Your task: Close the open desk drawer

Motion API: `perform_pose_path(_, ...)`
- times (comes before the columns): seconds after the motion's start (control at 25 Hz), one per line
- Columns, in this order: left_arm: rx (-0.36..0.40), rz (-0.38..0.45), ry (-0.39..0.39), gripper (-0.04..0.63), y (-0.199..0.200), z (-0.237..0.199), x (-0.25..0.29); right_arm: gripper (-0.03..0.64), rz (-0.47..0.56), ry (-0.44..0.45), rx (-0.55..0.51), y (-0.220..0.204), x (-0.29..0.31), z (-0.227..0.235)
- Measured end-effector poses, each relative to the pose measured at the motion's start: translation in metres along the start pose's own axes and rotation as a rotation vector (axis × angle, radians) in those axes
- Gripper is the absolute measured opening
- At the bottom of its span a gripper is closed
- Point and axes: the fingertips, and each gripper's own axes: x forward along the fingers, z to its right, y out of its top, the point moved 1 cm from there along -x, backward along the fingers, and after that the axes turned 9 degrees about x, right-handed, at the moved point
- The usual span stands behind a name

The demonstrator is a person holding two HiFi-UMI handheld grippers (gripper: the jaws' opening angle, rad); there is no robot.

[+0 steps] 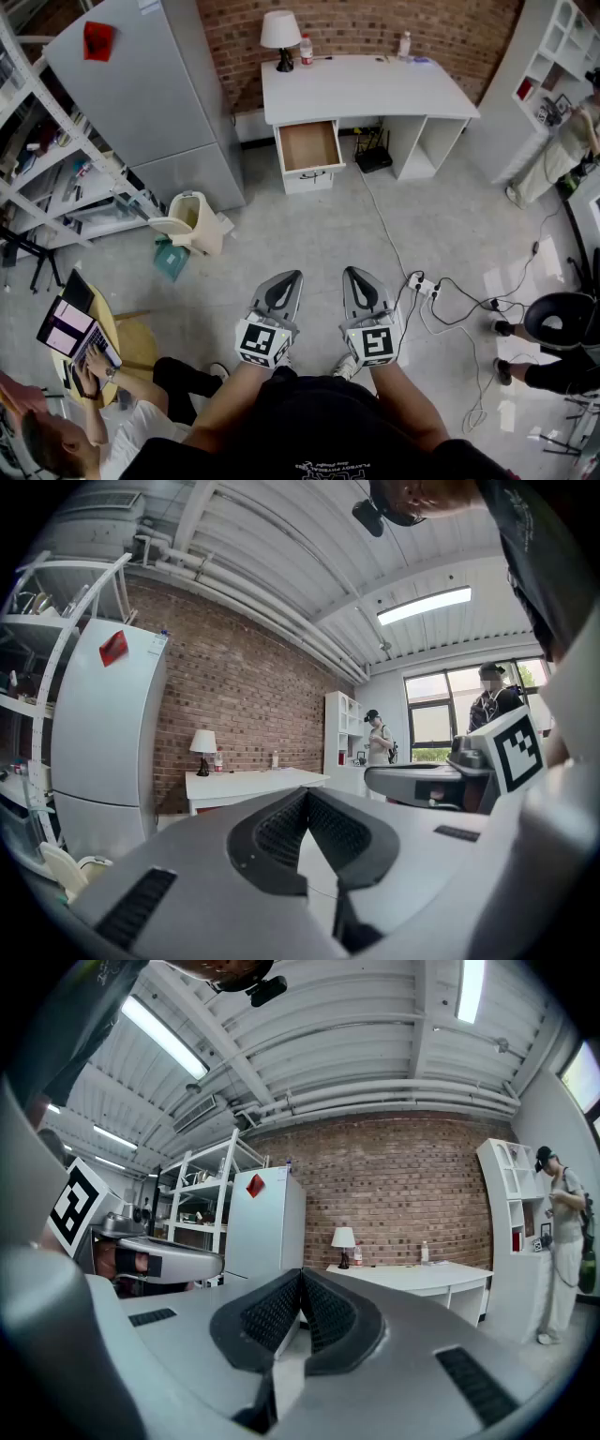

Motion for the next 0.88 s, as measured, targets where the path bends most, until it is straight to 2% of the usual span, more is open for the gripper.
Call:
perform_pose_path(0.4,0.022,-0.007,0.020,0.008,0.001,0.023,0.013,0.028,0.017,0.019,0.009,0.001,-0.011,0.024)
perform_pose_path(0.88,0.052,-0.032,0.109,0.008,0.004,0.063,0.027,0.029,0.058,0.132,-0.009,0.007,-0.039,0.054)
